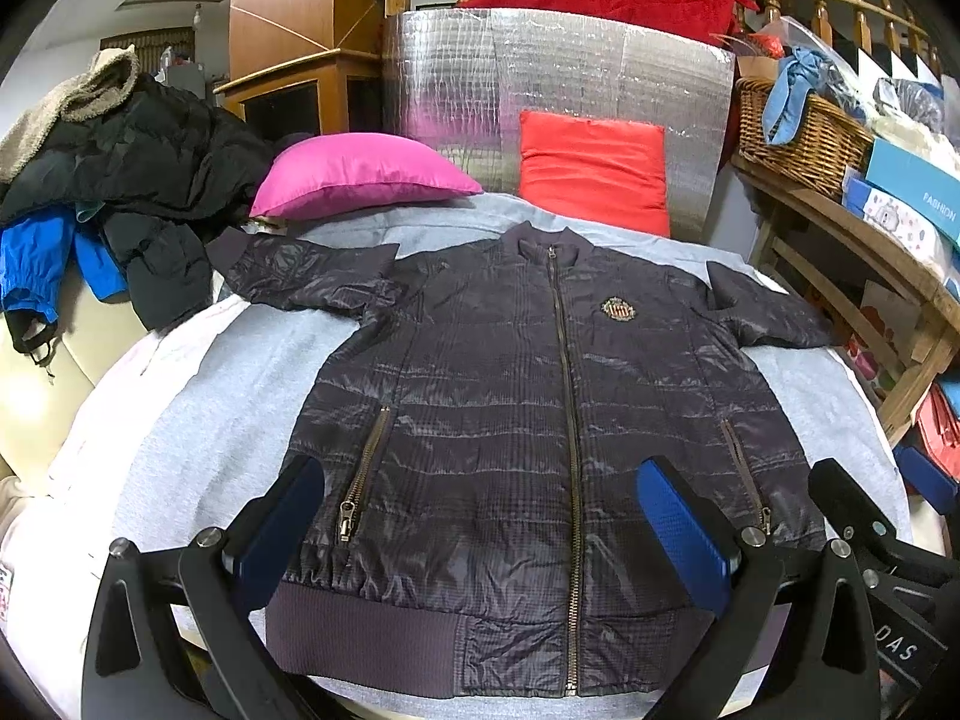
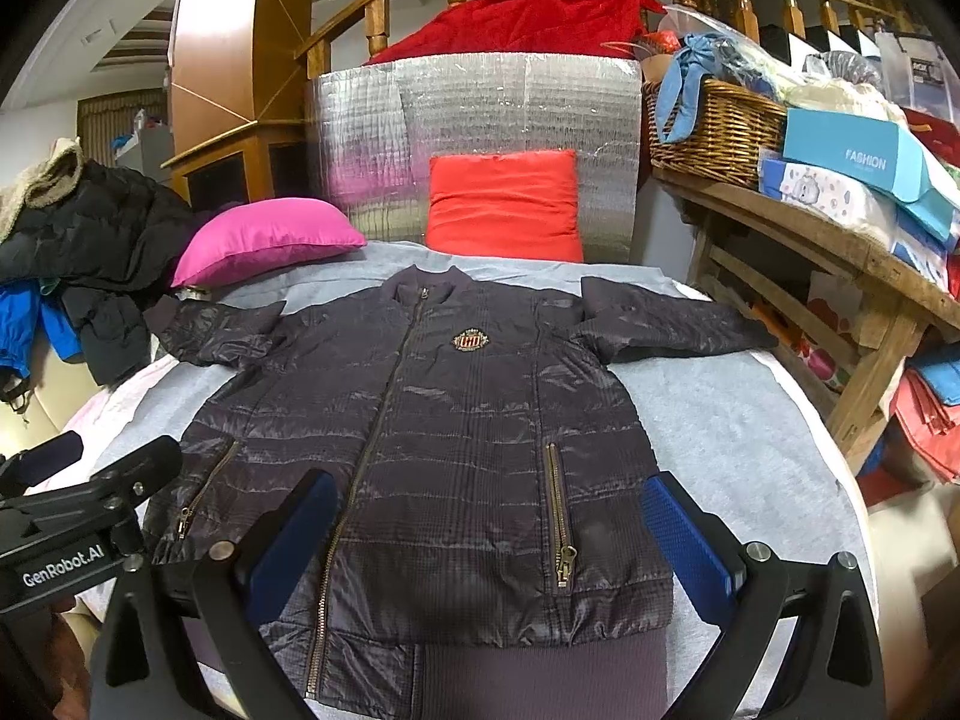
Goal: Fold large clothes
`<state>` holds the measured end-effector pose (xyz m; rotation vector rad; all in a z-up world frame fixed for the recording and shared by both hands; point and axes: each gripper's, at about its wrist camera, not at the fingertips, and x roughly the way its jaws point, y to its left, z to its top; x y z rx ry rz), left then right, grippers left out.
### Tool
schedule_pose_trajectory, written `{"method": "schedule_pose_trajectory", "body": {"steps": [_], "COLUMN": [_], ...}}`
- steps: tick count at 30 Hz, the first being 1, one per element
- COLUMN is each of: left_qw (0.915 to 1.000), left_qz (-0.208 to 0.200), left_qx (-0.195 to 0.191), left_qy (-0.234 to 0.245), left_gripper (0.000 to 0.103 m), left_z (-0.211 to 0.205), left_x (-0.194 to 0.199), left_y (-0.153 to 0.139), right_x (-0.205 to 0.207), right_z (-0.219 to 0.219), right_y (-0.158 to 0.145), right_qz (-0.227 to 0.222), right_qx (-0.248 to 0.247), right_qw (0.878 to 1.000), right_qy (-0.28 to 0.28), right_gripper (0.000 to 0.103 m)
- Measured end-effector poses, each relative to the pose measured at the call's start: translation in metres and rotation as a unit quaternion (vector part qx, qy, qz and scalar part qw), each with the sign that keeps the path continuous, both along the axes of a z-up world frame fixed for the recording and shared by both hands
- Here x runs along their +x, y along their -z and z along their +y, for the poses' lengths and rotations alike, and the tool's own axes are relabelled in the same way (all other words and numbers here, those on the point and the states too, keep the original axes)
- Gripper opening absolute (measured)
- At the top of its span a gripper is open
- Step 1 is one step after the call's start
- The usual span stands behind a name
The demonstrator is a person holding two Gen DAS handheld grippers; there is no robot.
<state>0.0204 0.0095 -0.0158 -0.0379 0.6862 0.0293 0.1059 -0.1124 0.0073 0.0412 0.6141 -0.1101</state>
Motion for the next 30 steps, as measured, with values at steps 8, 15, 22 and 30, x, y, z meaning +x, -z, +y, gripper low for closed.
{"method": "schedule_pose_trajectory", "body": {"steps": [8,15,22,30], "left_qw": [0.9992,0.9958,0.9954,0.9913], "left_qz": [0.038,0.070,0.068,0.123], "left_qx": [0.013,0.053,0.059,0.025], "left_qy": [-0.007,-0.024,-0.033,-0.040], "left_gripper": [0.103,0.103,0.103,0.103], "left_z": [0.004,-0.004,-0.011,0.002], "left_x": [0.036,0.105,0.173,0.197], "left_y": [0.033,0.066,0.093,0.152], "right_x": [0.023,0.064,0.147,0.264], "right_z": [-0.056,-0.177,-0.338,-0.455], "right_y": [0.032,0.059,0.083,0.125], "right_qz": [0.051,0.053,-0.016,-0.002], "right_qx": [0.116,0.269,0.417,0.434], "right_qw": [0.992,0.962,0.901,0.873], "right_qy": [-0.015,0.017,0.116,0.225], "right_gripper": [0.103,0.103,0.103,0.088]}}
